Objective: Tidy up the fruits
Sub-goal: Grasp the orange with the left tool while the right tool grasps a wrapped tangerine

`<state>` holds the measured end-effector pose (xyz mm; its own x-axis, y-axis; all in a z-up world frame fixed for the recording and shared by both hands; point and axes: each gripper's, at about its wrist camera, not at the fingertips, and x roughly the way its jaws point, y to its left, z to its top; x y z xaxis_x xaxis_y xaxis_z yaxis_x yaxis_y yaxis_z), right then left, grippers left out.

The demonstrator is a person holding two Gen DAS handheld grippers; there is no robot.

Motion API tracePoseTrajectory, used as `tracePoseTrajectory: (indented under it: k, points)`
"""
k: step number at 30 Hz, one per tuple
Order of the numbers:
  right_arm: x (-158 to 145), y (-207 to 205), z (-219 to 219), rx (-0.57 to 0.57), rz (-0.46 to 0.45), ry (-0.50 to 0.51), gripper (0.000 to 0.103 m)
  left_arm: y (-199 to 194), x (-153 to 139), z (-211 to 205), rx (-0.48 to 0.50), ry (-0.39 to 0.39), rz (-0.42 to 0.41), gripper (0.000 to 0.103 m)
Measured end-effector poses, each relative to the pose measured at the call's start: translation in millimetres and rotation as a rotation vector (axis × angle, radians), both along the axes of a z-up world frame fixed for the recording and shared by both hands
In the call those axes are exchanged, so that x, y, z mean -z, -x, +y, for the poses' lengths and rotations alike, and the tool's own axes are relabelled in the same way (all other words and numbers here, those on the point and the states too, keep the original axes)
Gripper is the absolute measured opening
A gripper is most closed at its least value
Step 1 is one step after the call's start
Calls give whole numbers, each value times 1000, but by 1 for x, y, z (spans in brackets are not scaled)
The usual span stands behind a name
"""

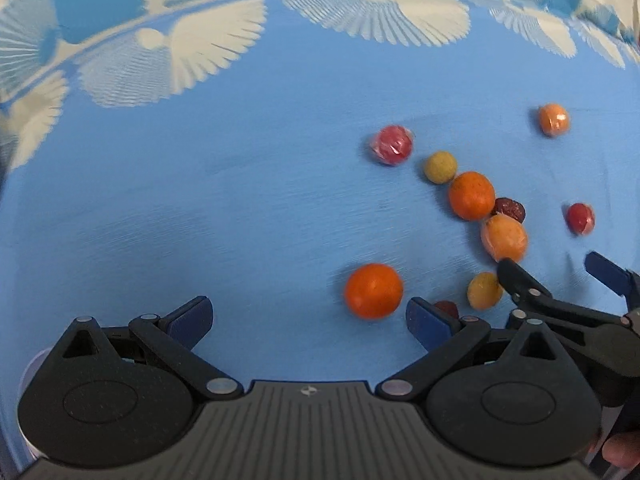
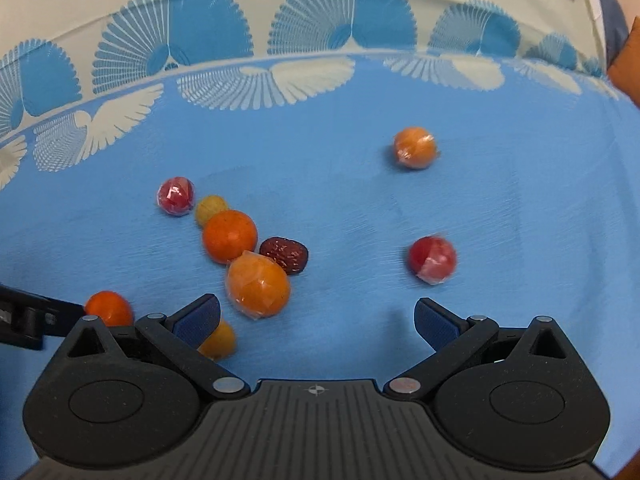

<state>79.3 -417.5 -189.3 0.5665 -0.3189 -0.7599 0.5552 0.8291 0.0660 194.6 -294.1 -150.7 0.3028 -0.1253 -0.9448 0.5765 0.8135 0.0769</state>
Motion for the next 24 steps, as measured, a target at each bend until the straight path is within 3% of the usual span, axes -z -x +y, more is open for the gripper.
tracePoseTrajectory:
  k: [3, 8, 12, 13, 14, 15, 16, 19, 24]
  points:
    - [5, -10, -5, 10, 0, -7, 102, -8, 16, -9, 32, -30, 3, 103]
    - [19, -32, -6, -7, 84, 33, 102, -21, 28, -8, 17, 26, 88, 103]
    - [19, -30, -4, -4, 68, 52, 102, -23, 30, -8, 4, 53, 92, 99]
    - [18, -28, -3, -12, 60, 52, 93, -23, 28, -9, 17, 73, 100, 88]
    - [15, -26, -2, -26, 43, 55, 73, -22, 26, -9, 36, 108, 122, 67]
    - [11, -25, 1, -47, 24, 62, 58, -21, 24, -10, 57, 147, 152, 52]
    - [8, -24, 4, -79, 8, 66, 35, -19, 22, -11, 75, 169, 170, 36]
    - [0, -21, 8, -92, 17, 69, 35, -12, 18, -15, 108, 164, 113, 36]
    - [-17, 1, 13, -79, -1, 75, 35, -4, -2, 3, 98, 246, 106, 36]
